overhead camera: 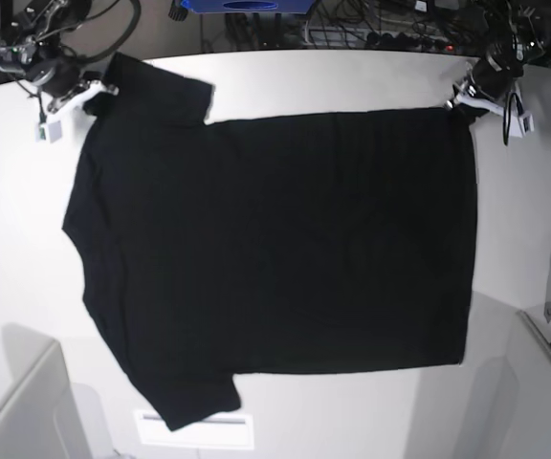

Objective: Fold the T-shirt properly
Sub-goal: 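Grasp the shoulder corners with both grippers and lift slightly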

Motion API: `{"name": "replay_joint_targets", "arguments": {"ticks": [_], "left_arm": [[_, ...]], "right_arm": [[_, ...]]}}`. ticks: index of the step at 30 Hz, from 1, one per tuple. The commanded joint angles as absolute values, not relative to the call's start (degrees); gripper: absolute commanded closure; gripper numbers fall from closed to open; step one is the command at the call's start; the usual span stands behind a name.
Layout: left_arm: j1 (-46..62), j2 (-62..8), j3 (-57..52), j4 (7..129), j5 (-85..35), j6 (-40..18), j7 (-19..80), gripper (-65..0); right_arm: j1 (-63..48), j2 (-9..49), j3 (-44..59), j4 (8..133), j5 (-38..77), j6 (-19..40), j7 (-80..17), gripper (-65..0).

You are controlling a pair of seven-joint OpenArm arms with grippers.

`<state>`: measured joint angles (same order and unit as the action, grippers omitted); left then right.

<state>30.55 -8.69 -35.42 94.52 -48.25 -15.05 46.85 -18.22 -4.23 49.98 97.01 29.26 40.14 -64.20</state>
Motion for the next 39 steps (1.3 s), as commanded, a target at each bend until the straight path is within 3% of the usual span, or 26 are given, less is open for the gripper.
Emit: {"name": "replay_joint_targets", "arguments": {"ticks": [1, 10, 15, 27, 31, 39], "left_arm": [[32.04, -9.1, -35.82, 96.4, -47.96, -14.73, 47.34, 0.0], [38.99, -9.1, -35.82, 106.59, -47.87, -14.73, 47.43, 0.0], [39.34, -8.92, -35.82, 111.69, -48.13, -14.55, 47.52, 0.0], [28.18, -7.34, -35.82, 111.6, -47.96, -14.11, 54.99, 0.0], [24.92, -6.64, -35.82, 110.9, -48.04, -9.8, 56.4, 0.0], [27.56, -6.99, -35.74, 111.25, -51.12, -9.63, 56.48, 0.0]], "right_arm": [[-19.38, -4.0, 50.15, 98.86, 27.21, 40.0, -65.98, 0.0], [-22.37, -4.44, 50.15, 109.23, 27.38, 40.0, -66.24, 0.0], [-18.86, -4.0, 50.07, 110.46, 27.38, 40.0, -70.9, 0.0], [-4.88, -2.51, 47.87, 109.58, 26.86, 40.0, -77.23, 0.0], [-1.8, -1.71, 43.74, 107.56, 25.45, 38.55, -76.79, 0.0], [1.98, -1.45, 42.77, 105.1, 25.45, 36.79, -77.49, 0.0]]}}
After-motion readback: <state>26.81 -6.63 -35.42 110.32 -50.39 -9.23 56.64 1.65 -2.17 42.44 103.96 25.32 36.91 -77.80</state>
